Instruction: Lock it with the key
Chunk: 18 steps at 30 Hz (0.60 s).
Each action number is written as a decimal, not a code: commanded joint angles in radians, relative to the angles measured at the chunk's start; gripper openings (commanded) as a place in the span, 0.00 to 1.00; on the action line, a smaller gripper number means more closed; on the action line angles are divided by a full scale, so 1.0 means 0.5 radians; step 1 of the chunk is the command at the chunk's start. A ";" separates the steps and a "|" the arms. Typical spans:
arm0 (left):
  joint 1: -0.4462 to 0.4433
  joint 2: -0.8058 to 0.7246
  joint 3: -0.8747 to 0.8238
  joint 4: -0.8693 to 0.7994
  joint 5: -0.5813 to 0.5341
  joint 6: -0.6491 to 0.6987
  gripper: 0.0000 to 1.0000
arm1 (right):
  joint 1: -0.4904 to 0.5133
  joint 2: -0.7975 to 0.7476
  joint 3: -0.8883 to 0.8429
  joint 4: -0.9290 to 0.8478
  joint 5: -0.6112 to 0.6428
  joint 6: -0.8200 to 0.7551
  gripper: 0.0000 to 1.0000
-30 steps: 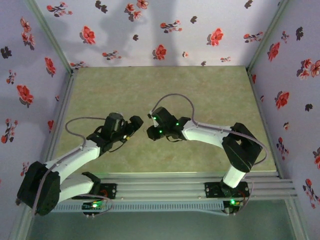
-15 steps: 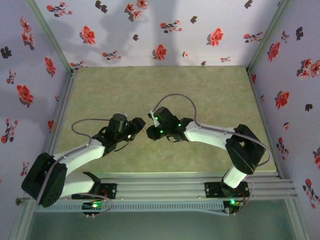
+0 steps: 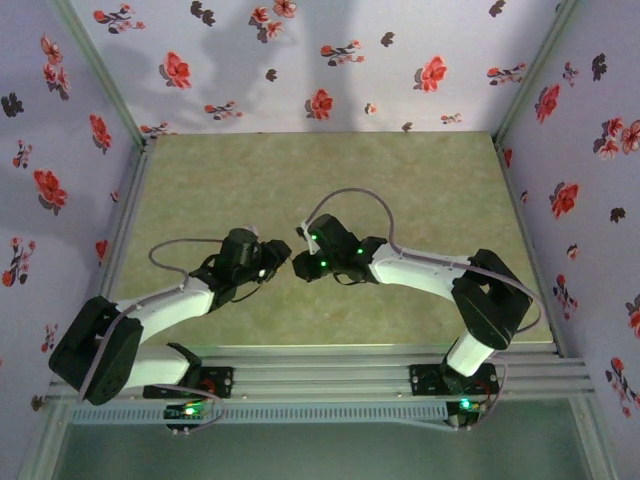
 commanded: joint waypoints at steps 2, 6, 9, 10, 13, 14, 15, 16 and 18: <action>-0.013 -0.009 -0.015 0.038 0.027 0.010 0.27 | -0.014 -0.056 -0.021 0.043 -0.022 0.017 0.19; -0.013 -0.005 -0.011 0.036 0.030 0.015 0.23 | -0.014 -0.054 -0.022 0.047 -0.029 0.023 0.19; -0.013 -0.005 -0.008 0.023 0.030 0.021 0.21 | -0.012 -0.057 -0.026 0.053 -0.035 0.024 0.19; -0.013 -0.006 -0.008 0.023 0.028 0.019 0.21 | -0.013 -0.057 -0.028 0.056 -0.037 0.024 0.19; -0.013 -0.006 -0.006 0.023 0.031 0.019 0.17 | -0.013 -0.056 -0.027 0.059 -0.039 0.027 0.19; -0.012 -0.004 -0.002 0.021 0.034 0.021 0.16 | -0.014 -0.054 -0.026 0.058 -0.042 0.027 0.19; -0.013 -0.006 0.000 0.020 0.036 0.021 0.15 | -0.014 -0.053 -0.027 0.058 -0.043 0.028 0.19; -0.013 -0.006 0.000 0.019 0.037 0.021 0.14 | -0.013 -0.053 -0.028 0.061 -0.041 0.028 0.19; -0.013 -0.004 0.006 0.013 0.037 0.024 0.13 | -0.012 -0.053 -0.031 0.061 -0.043 0.028 0.19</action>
